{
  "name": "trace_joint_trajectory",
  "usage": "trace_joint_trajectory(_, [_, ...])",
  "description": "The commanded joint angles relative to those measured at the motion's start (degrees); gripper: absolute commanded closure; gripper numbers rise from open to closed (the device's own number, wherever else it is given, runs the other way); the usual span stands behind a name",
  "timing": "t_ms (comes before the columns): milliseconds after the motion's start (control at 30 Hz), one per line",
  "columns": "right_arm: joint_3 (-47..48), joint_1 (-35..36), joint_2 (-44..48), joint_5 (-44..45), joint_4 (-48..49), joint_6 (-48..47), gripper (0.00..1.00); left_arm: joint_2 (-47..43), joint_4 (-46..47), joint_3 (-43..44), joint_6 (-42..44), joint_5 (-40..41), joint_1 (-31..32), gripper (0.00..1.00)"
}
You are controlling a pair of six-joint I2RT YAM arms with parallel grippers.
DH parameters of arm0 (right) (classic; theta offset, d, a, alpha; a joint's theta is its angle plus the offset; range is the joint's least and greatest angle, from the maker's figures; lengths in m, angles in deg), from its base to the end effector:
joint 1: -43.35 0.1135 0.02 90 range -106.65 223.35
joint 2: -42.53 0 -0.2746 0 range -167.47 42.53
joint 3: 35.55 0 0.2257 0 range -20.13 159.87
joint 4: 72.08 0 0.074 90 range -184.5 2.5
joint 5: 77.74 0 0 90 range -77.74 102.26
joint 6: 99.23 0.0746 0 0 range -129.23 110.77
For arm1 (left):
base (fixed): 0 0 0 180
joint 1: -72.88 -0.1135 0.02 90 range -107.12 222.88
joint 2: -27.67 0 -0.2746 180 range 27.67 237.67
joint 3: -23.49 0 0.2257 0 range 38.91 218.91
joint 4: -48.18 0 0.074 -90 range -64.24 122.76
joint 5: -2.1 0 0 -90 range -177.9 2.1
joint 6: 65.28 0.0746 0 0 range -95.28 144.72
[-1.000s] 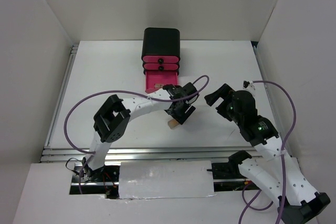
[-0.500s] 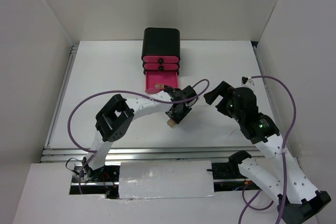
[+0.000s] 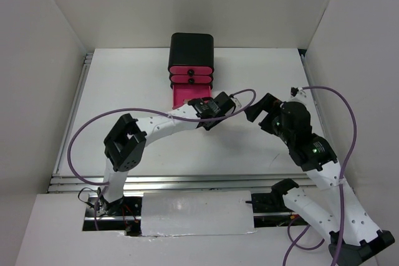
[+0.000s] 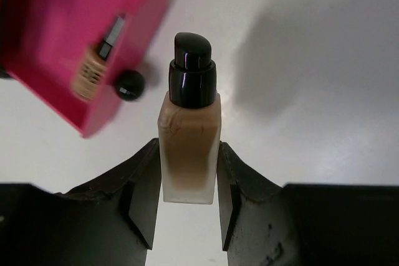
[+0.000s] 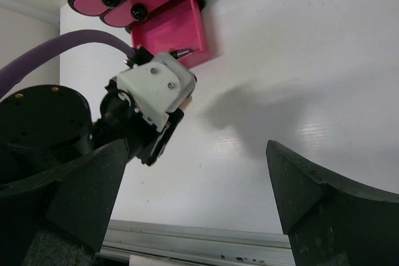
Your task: Organize the makeup
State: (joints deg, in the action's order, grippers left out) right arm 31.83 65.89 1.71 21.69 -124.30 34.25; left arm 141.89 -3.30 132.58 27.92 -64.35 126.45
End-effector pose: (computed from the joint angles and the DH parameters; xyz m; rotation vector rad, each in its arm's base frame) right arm 0.1406 0.0451 0.3300 0.4784 2.0019 0.5622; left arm 0.2828 -0.3329 0.2249 1.0272 2.2223 0.1491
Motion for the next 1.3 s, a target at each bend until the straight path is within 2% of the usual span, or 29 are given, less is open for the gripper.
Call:
trace_joint_trajectory(0, [2.0, -0.5, 1.5, 1.1, -0.3, -2.0, 0.00, -2.0, 6.2, 2.7, 10.3, 8.3, 0.3, 1.00])
trace_joint_trajectory(100, [1.6, -0.5, 2.8, 1.8, -0.5, -2.4, 0.00, -2.5, 11.9, 0.6, 18.0, 11.0, 0.1, 1.00])
trace_joint_trajectory(167, [2.2, -0.3, 3.7, 3.1, -1.3, -2.9, 0.00, -4.1, 17.6, -4.3, 23.8, 9.6, -0.4, 1.00])
trace_joint_trajectory(300, [4.0, 0.3, 5.4, 5.8, -2.5, -3.5, 0.00, -6.5, 25.0, -7.7, 30.0, 6.5, -3.0, 1.00])
trace_joint_trajectory(433, [5.1, 1.7, 5.7, 5.2, -2.1, -4.4, 0.00, -3.7, 25.3, -4.8, 35.2, 5.3, -5.4, 1.00])
trace_joint_trajectory(600, [5.0, 2.0, 6.3, 6.6, -2.2, -5.4, 0.00, -1.4, 25.1, -1.1, 38.0, 2.5, -9.1, 1.00])
trace_joint_trajectory(833, [5.2, 2.6, 6.1, 8.5, -1.7, -7.0, 0.00, -1.3, 28.4, -3.2, 41.9, -0.8, -11.2, 1.00])
trace_joint_trajectory(1267, [6.6, 2.7, 3.2, 8.1, -0.5, -7.7, 0.00, -0.5, 29.8, -5.7, 41.8, -5.0, -15.0, 0.98])
